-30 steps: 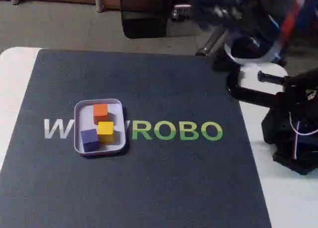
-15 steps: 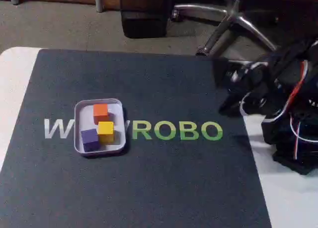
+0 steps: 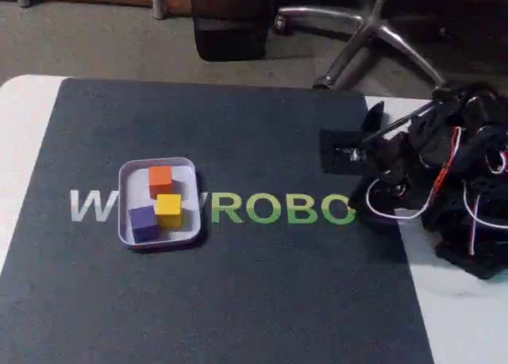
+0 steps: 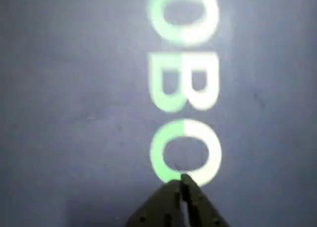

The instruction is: Move blocks one by one until all three blocks are in the tray.

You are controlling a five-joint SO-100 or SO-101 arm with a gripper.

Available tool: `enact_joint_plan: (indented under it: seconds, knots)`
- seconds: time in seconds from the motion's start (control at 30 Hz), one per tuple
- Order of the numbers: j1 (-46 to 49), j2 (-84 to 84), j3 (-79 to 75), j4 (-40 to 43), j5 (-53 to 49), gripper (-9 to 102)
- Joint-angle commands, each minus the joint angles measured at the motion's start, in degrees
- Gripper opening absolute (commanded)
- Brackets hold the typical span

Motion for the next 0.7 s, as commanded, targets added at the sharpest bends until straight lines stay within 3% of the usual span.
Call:
enact_joint_plan:
  seconds: [0.0,0.67]
  knots:
    - [-0.2,0.0,1.0,-0.4,0.0,-8]
    - [-0.2,0.1,1.1,-0.9,-2.4,-8]
